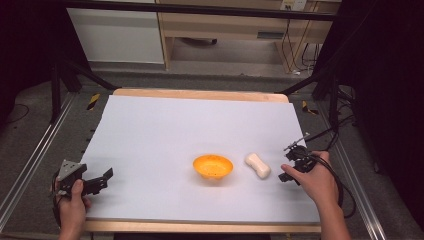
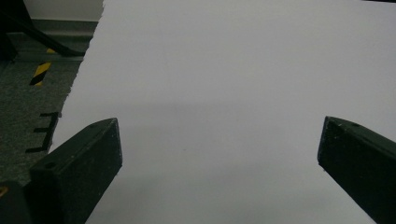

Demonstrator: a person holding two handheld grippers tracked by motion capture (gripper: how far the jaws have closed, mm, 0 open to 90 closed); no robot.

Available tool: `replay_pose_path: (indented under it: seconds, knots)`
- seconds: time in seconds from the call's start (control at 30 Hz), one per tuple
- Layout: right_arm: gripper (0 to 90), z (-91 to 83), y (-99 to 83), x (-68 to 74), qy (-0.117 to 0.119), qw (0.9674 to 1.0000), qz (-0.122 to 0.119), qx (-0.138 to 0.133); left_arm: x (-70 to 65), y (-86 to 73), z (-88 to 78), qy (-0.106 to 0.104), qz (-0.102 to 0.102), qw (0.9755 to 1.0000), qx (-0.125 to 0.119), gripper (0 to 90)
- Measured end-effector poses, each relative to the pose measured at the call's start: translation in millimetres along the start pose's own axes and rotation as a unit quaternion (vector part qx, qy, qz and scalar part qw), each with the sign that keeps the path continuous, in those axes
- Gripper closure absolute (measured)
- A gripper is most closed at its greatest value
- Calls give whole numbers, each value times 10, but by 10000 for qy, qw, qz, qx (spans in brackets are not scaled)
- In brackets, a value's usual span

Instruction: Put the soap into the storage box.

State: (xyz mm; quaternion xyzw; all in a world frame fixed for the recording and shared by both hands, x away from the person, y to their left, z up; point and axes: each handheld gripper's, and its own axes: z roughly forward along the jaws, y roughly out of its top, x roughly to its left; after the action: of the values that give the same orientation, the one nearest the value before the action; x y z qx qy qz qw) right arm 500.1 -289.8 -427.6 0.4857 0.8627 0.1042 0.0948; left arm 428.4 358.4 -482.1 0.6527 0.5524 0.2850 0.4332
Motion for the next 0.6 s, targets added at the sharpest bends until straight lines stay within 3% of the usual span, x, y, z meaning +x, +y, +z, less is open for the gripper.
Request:
replay_pose_path:
  seconds: [0.1, 0.6]
  knots:
    - [118, 19, 89, 65, 23, 9999, -68, 123, 4, 1, 0, -2, 12, 10000, 9, 0]
    - [120, 57, 438, 281, 117, 9991, -353, 192, 5, 2, 0, -6, 12, 10000, 19, 0]
